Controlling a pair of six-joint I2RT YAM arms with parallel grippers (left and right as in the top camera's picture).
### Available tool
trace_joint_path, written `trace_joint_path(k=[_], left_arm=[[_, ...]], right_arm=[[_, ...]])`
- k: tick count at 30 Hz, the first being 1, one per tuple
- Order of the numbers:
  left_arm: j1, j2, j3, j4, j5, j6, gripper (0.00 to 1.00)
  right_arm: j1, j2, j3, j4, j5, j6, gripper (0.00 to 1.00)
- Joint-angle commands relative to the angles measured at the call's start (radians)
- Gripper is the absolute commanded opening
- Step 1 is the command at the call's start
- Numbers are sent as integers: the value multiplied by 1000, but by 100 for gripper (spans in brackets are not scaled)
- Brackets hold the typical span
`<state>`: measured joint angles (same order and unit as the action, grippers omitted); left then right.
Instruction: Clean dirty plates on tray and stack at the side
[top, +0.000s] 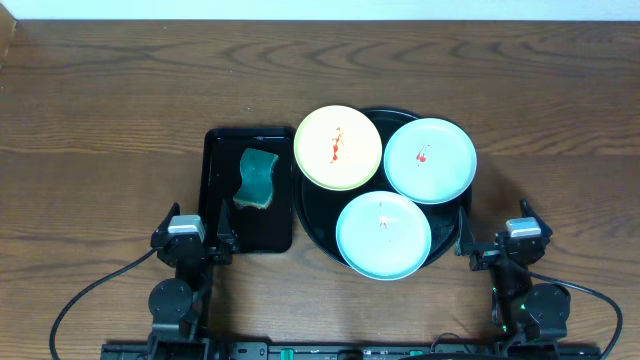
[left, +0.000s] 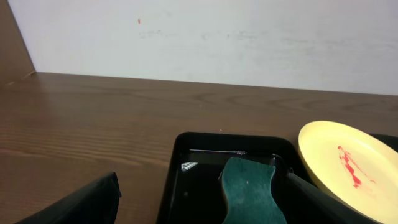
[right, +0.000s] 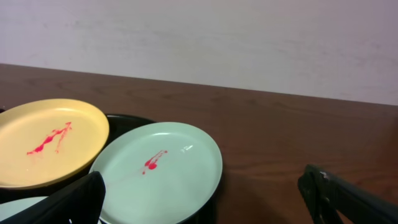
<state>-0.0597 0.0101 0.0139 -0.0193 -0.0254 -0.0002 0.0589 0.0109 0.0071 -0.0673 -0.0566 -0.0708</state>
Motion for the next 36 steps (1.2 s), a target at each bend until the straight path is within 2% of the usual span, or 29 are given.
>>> trace_joint_path(k=[1, 29, 36], left_arm=[[2, -6, -10, -51, -12, -5, 83], [2, 9, -9, -40, -9, 2, 83], [2, 58, 49, -49, -9, -81, 83]], right_arm=[[6, -2, -2, -3, -11, -13, 99], [6, 18, 2, -4, 11, -12, 99], [6, 126, 66, -4, 23, -13, 99]])
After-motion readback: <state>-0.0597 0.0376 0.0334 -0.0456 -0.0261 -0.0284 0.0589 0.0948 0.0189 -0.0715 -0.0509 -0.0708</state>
